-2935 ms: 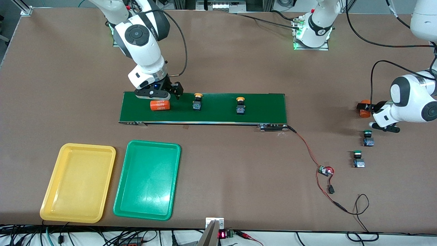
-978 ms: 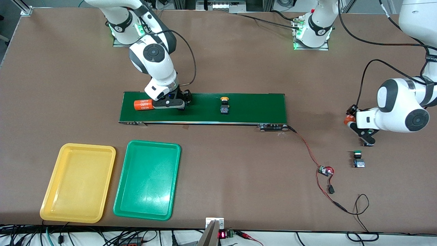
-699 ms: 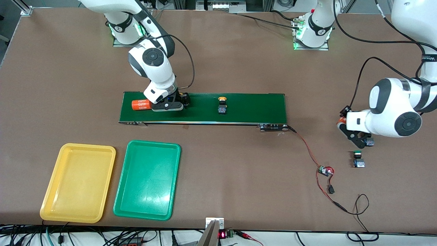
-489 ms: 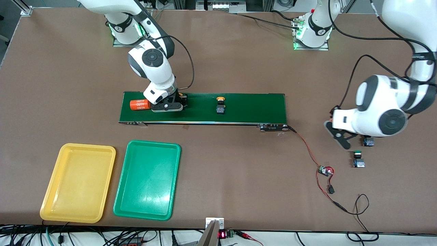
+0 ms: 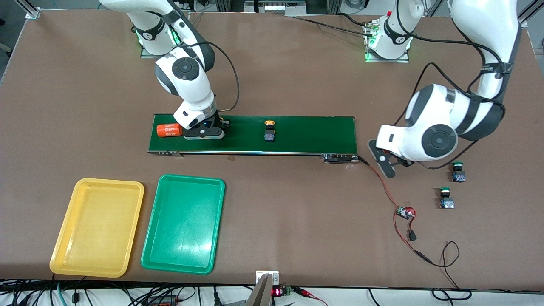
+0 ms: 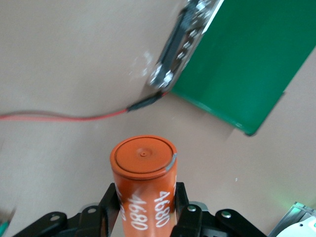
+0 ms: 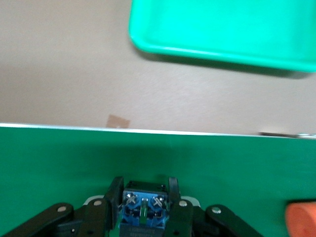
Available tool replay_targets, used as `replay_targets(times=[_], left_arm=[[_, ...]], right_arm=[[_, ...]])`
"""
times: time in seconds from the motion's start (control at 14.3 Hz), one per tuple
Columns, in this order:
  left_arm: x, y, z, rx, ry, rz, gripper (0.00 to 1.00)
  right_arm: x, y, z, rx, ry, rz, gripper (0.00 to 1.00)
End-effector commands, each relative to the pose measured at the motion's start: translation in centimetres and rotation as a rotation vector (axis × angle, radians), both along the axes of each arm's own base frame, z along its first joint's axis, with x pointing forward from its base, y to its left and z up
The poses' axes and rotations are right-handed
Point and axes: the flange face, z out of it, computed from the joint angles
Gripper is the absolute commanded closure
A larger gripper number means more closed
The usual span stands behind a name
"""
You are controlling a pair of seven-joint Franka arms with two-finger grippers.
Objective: Sort buttons by color to trays
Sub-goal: 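Lift the button with the right gripper while the left gripper carries the cylinder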
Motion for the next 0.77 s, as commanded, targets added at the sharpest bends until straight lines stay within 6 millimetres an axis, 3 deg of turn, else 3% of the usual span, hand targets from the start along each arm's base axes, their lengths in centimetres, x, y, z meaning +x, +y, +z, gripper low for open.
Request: replay_targets(times=[0.0, 0.28, 0.49, 0.7], left_arm=[[-1.0, -3.2, 1.4, -0.051, 0.008, -0.068, 0.77], [-2.9, -7.7, 0.9, -0.091, 0.032, -0.154, 0.79], [-4.2, -10.7, -0.7, -0.095, 0.064, -0.208, 0.79], [-5.9, -12.9, -2.9, -0.078, 0.101, -0.257, 0.79]], right_arm=[[1.3, -2.7, 5.4, -0.069, -0.028, -0.047, 0.66], [4.4, -7.7, 9.7, -0.108, -0.048, -0.055, 0.68], [7.0, -11.1, 12.3, -0.055, -0.007, -0.046, 0.71], [9.6, -15.9, 15.0, -0.012, 0.034, -0.022, 0.71]])
